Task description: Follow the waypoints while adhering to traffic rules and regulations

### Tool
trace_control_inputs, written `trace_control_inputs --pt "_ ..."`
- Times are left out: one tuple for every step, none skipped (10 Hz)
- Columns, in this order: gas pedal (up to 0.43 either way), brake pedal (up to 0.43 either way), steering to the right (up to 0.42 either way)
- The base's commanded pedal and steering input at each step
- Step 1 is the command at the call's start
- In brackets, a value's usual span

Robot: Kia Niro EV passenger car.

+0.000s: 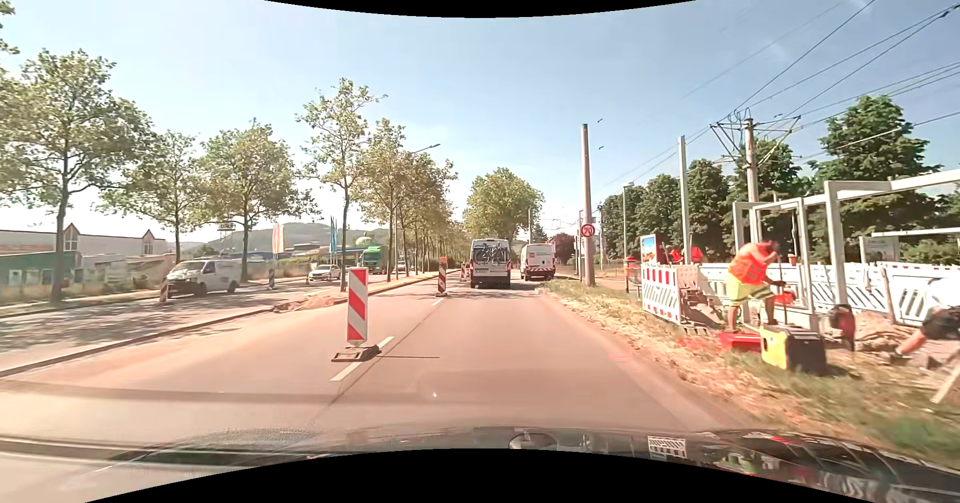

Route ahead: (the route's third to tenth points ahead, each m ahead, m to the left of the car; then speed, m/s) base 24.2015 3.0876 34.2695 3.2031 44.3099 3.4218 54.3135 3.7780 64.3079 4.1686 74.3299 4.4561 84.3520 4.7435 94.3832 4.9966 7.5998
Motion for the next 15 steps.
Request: trace_control_inputs --pt "0.02 0.0 0.0" --pt "0.02 0.0 0.0" --pt "0.02 0.0 -0.001" --pt "0.02 0.0 -0.001" --pt "0.02 0.0 -0.001" --pt "0.028 0.0 -0.001" --pt "0.047 0.0 -0.001" --pt "0.059 0.0 -0.001" --pt "0.059 0.0 -0.001" --pt "0.059 0.0 -0.001" --pt "0.059 0.0 -0.001" --pt "0.059 0.0 -0.001" --pt "0.059 0.0 -0.001" --pt "0.059 0.0 -0.001" --pt "0.059 0.0 -0.001"
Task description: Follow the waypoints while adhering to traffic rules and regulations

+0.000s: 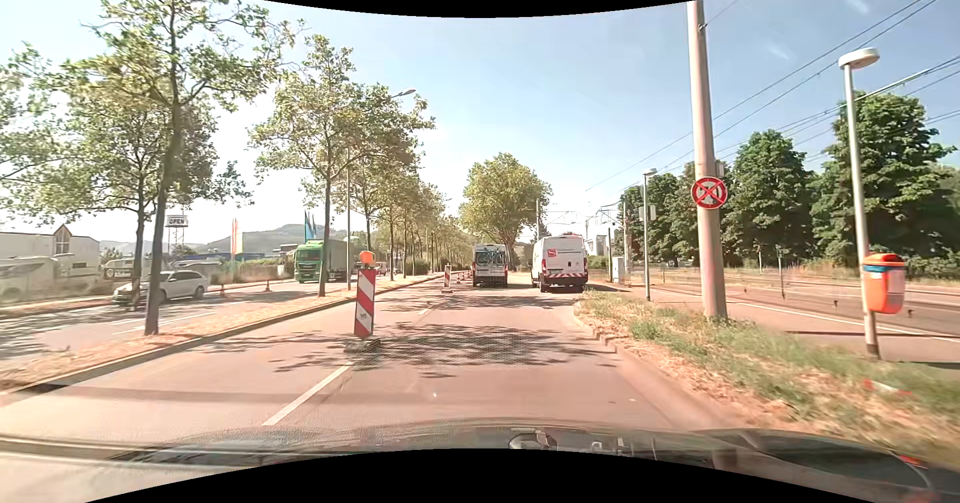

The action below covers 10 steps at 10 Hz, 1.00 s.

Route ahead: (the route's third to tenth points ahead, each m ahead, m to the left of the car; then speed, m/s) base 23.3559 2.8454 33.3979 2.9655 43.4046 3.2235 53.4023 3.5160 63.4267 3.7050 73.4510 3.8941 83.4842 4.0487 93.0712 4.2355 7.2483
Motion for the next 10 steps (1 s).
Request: trace_control_inputs --pt "0.059 0.0 -0.001" --pt "0.059 0.0 -0.001" --pt "0.059 0.0 -0.001" --pt "0.059 0.0 -0.001" --pt "0.067 0.0 -0.001" --pt "0.067 0.0 -0.002" --pt "0.067 0.0 -0.003" --pt "0.067 0.0 -0.005" --pt "0.067 0.0 -0.009" --pt "0.079 0.0 -0.009"
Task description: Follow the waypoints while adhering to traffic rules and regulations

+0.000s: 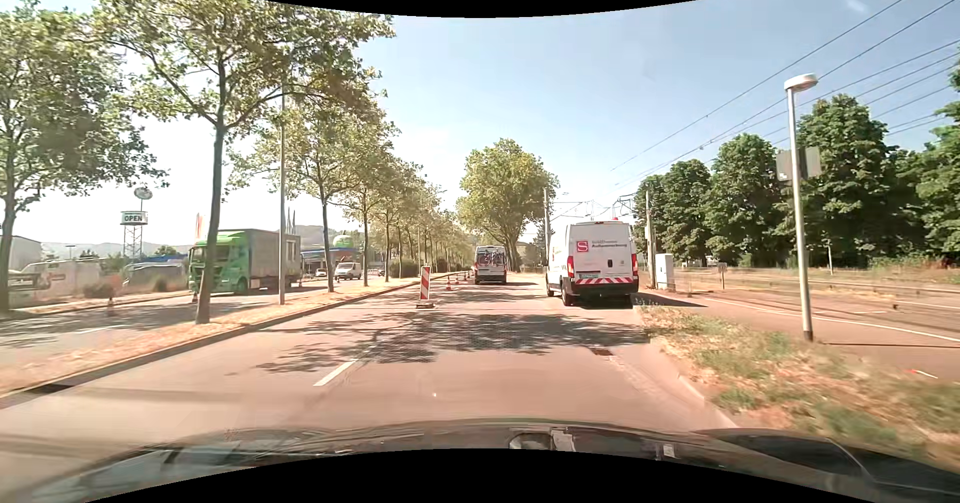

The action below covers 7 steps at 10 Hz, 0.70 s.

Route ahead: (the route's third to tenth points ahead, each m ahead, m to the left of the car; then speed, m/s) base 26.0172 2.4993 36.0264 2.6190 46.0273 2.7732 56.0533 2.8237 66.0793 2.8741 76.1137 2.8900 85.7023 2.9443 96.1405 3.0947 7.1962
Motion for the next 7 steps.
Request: trace_control_inputs --pt "0.079 0.0 -0.009" --pt "0.079 0.0 -0.009" --pt "0.087 0.0 -0.009" --pt "0.087 0.0 -0.009" --pt "0.087 0.0 -0.009" --pt "0.087 0.0 -0.007" --pt "0.087 0.0 -0.006"
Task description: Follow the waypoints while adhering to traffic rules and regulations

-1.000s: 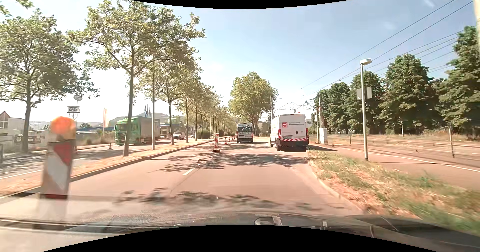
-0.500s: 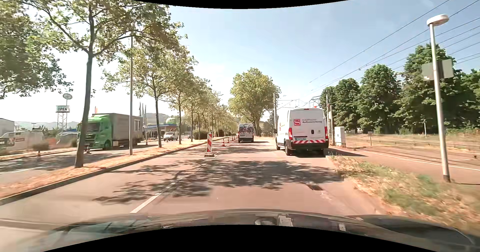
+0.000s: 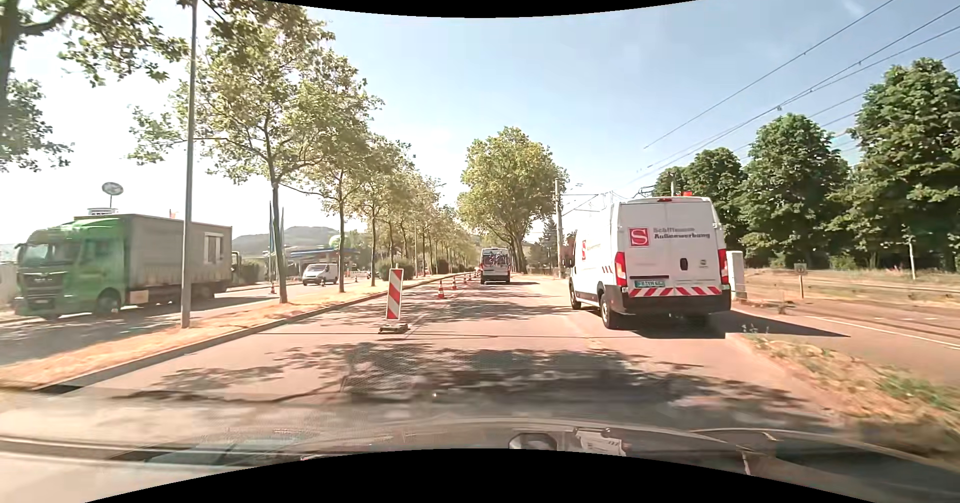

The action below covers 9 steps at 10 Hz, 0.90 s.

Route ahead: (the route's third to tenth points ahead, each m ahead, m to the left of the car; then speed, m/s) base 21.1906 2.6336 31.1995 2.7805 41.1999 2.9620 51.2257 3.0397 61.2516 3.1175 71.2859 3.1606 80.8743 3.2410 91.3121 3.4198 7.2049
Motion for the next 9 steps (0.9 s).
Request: trace_control_inputs --pt "0.087 0.0 -0.005" --pt "0.087 0.0 -0.005" --pt "0.087 0.0 -0.004" --pt "0.087 0.0 -0.004" --pt "0.087 0.0 -0.003" --pt "0.087 0.0 -0.002" --pt "0.087 0.0 -0.001" --pt "0.087 0.0 -0.001" --pt "0.087 0.0 -0.002"
